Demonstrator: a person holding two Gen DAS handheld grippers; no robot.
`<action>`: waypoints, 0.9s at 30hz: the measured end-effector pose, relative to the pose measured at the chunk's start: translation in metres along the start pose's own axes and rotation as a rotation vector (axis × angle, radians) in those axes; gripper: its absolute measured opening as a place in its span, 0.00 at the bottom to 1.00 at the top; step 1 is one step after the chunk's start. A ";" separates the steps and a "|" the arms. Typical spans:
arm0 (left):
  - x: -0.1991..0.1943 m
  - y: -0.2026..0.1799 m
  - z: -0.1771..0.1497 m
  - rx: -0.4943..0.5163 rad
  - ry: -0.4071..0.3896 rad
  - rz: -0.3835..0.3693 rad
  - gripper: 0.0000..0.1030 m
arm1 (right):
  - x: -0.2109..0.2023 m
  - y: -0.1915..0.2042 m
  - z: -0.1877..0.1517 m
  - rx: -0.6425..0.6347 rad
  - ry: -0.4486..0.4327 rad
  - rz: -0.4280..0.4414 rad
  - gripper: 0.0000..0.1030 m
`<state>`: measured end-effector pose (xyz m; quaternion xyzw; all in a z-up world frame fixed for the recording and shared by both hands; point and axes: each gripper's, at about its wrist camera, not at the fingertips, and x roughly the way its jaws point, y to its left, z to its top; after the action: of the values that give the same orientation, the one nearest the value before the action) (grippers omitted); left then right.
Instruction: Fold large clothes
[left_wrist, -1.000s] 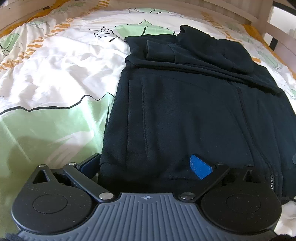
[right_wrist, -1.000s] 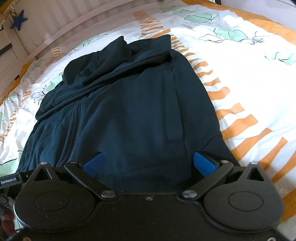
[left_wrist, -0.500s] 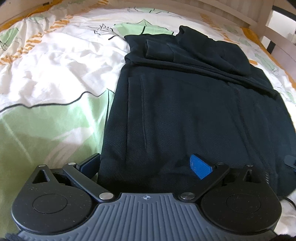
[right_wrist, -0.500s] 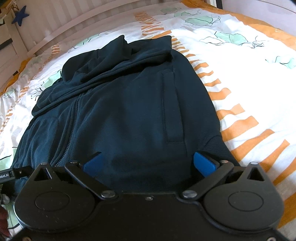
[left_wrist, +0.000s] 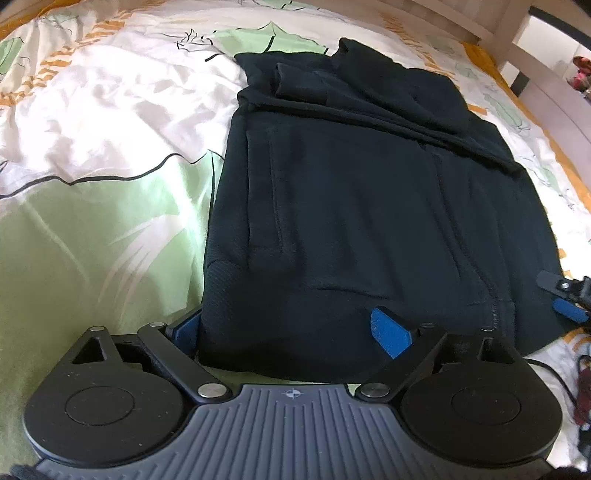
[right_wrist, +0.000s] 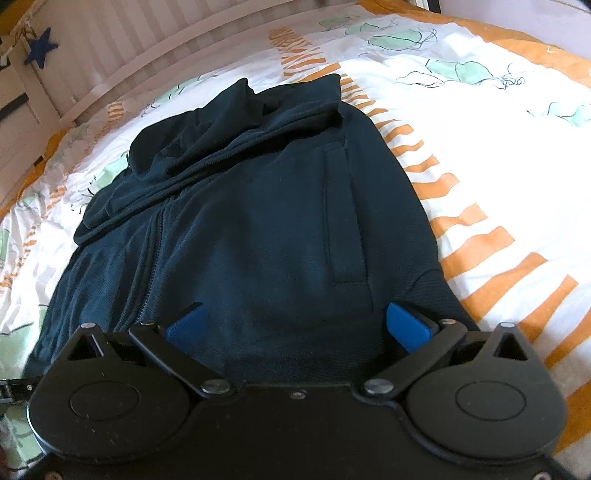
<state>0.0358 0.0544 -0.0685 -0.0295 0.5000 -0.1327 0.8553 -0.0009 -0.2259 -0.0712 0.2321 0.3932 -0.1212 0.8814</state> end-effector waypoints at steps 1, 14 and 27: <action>0.002 -0.002 0.000 0.010 0.000 0.004 0.90 | -0.001 -0.001 0.002 0.007 0.004 0.006 1.00; 0.013 -0.003 0.000 0.028 -0.011 -0.015 0.91 | -0.045 -0.024 0.038 -0.041 0.036 -0.022 0.96; 0.016 0.000 0.003 0.011 -0.011 -0.056 0.91 | -0.009 -0.038 0.037 -0.019 0.235 0.055 0.98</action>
<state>0.0461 0.0495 -0.0803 -0.0397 0.4933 -0.1593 0.8542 0.0012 -0.2766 -0.0546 0.2471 0.4886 -0.0654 0.8342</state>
